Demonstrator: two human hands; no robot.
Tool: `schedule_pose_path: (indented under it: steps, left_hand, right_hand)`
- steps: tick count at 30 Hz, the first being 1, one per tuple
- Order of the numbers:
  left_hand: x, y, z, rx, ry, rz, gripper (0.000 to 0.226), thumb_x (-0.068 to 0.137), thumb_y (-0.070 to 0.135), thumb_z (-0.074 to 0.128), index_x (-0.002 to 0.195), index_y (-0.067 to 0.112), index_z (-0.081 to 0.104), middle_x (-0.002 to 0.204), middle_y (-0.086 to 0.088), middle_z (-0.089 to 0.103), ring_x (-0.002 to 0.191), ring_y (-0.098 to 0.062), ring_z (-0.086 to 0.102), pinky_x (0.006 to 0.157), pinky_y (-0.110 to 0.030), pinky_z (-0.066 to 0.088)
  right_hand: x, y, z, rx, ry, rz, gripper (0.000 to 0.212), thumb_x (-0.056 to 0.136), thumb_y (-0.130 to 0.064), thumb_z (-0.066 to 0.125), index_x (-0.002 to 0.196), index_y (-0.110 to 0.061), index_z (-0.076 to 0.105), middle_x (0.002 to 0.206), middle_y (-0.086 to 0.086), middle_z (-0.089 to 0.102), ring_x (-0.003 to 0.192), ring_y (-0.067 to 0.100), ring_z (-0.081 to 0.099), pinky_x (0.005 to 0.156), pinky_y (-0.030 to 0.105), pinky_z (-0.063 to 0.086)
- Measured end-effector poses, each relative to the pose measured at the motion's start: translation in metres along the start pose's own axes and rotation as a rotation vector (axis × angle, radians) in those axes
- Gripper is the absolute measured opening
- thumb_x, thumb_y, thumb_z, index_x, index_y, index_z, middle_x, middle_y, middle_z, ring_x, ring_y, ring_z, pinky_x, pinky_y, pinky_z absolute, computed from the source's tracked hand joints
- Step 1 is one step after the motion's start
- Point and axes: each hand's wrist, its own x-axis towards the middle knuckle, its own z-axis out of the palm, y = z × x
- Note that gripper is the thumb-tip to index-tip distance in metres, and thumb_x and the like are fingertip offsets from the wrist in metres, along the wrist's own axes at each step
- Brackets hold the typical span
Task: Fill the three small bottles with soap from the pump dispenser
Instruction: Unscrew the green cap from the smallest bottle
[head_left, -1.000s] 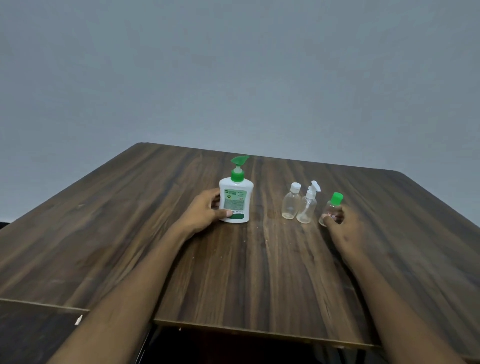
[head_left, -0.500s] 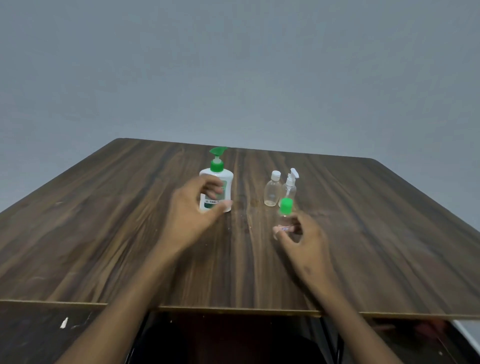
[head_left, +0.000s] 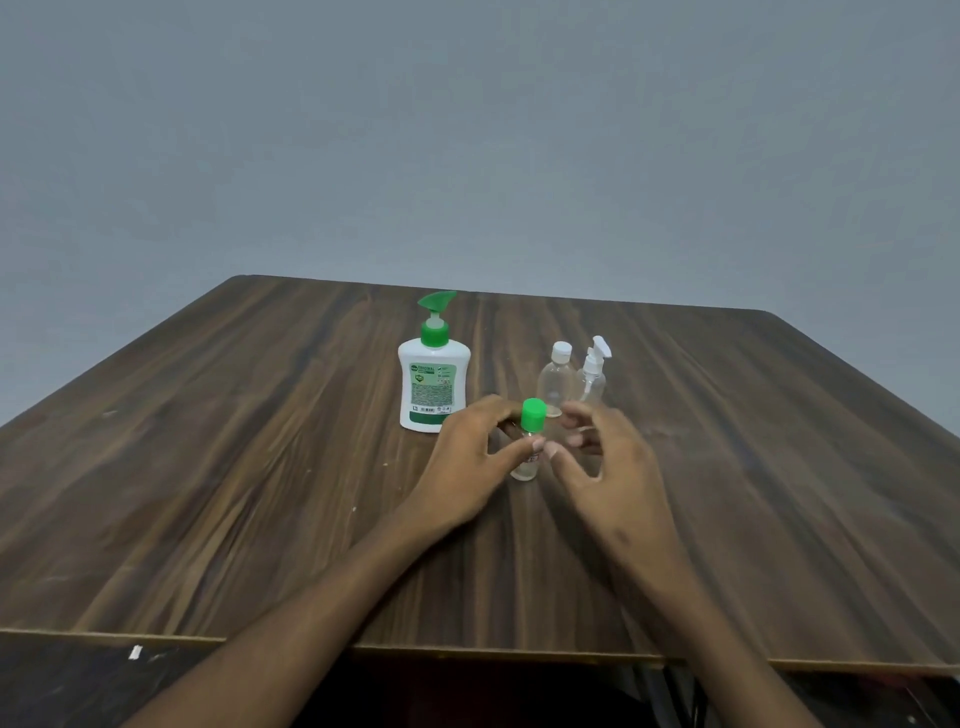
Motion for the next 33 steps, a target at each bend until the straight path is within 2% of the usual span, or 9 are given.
schedule_pose_path:
  steps: [2, 5, 8, 11, 16, 23, 27, 29, 33]
  left_hand:
    - [0.0, -0.004, 0.003, 0.025, 0.005, 0.007, 0.014, 0.093, 0.029, 0.081, 0.105, 0.025, 0.075, 0.091, 0.01, 0.068, 0.085, -0.006, 0.064, 0.072, -0.017, 0.045]
    - [-0.002, -0.008, 0.008, 0.08, -0.016, 0.03, 0.015, 0.091, 0.013, 0.08, 0.101, 0.02, 0.071, 0.089, 0.016, 0.063, 0.083, 0.003, 0.059, 0.072, -0.01, 0.039]
    - [-0.002, -0.012, 0.008, 0.095, -0.002, 0.033, 0.011, 0.089, 0.019, 0.075, 0.097, 0.017, 0.066, 0.088, 0.01, 0.063, 0.082, -0.001, 0.059, 0.07, -0.015, 0.041]
    - [-0.001, -0.014, 0.008, 0.118, 0.006, 0.027, 0.027, 0.09, 0.037, 0.067, 0.101, 0.013, 0.07, 0.09, 0.005, 0.066, 0.083, -0.01, 0.061, 0.07, -0.024, 0.046]
    - [0.0, -0.015, 0.009, 0.109, 0.016, 0.028, 0.023, 0.084, 0.032, 0.07, 0.1, 0.016, 0.073, 0.09, 0.008, 0.068, 0.085, -0.012, 0.063, 0.072, -0.024, 0.047]
    - [0.001, -0.013, 0.009, 0.072, 0.02, 0.056, 0.019, 0.087, 0.012, 0.08, 0.095, 0.024, 0.068, 0.086, 0.017, 0.062, 0.081, -0.003, 0.06, 0.073, -0.01, 0.038]
    - [0.0, -0.012, 0.008, 0.05, 0.003, 0.066, 0.017, 0.09, 0.012, 0.081, 0.098, 0.02, 0.067, 0.086, 0.022, 0.058, 0.081, 0.0, 0.059, 0.073, -0.009, 0.038]
    - [0.0, -0.012, 0.008, 0.042, 0.002, 0.074, 0.017, 0.091, 0.014, 0.08, 0.1, 0.021, 0.068, 0.089, 0.02, 0.06, 0.083, -0.003, 0.06, 0.073, -0.014, 0.041]
    - [-0.001, -0.015, 0.009, 0.045, -0.008, 0.076, 0.019, 0.089, 0.004, 0.078, 0.097, 0.017, 0.066, 0.089, 0.009, 0.064, 0.081, -0.016, 0.061, 0.071, -0.04, 0.05]
  right_hand:
    - [0.01, -0.007, -0.007, 0.007, 0.008, -0.076, 0.038, 0.087, -0.02, 0.073, 0.123, -0.024, 0.062, 0.108, -0.014, 0.063, 0.093, 0.005, 0.064, 0.083, 0.028, 0.055]
    - [0.022, -0.018, -0.001, -0.105, -0.019, -0.175, 0.022, 0.088, -0.025, 0.071, 0.108, -0.026, 0.064, 0.098, -0.015, 0.06, 0.084, 0.006, 0.06, 0.075, 0.027, 0.053]
    - [0.032, -0.017, 0.006, -0.197, -0.047, -0.24, 0.012, 0.089, -0.031, 0.069, 0.098, -0.027, 0.062, 0.093, -0.012, 0.057, 0.078, 0.007, 0.056, 0.07, 0.031, 0.052]
    - [0.041, -0.011, 0.009, -0.19, -0.052, -0.279, 0.013, 0.088, -0.03, 0.072, 0.091, -0.025, 0.061, 0.087, -0.01, 0.056, 0.074, 0.008, 0.054, 0.066, 0.031, 0.051]
    - [0.045, 0.002, 0.015, -0.17, 0.017, -0.336, 0.027, 0.088, -0.039, 0.074, 0.083, -0.02, 0.056, 0.08, -0.008, 0.052, 0.072, 0.011, 0.05, 0.064, 0.034, 0.046]
    - [0.035, 0.011, 0.018, -0.168, 0.043, -0.414, 0.015, 0.094, -0.028, 0.067, 0.103, -0.016, 0.071, 0.091, -0.004, 0.055, 0.084, 0.013, 0.053, 0.069, 0.037, 0.047]
    - [0.032, 0.01, 0.015, -0.098, 0.013, -0.453, 0.025, 0.092, -0.01, 0.061, 0.114, -0.014, 0.072, 0.102, -0.003, 0.055, 0.095, 0.014, 0.054, 0.076, 0.037, 0.047]
    - [0.031, 0.009, 0.014, -0.101, -0.019, -0.454, 0.028, 0.093, -0.012, 0.06, 0.118, -0.017, 0.07, 0.106, -0.007, 0.058, 0.1, 0.013, 0.056, 0.081, 0.036, 0.046]
    - [0.029, 0.006, 0.017, -0.155, -0.023, -0.395, 0.034, 0.094, -0.041, 0.064, 0.122, -0.023, 0.064, 0.112, -0.012, 0.06, 0.105, 0.011, 0.058, 0.087, 0.037, 0.046]
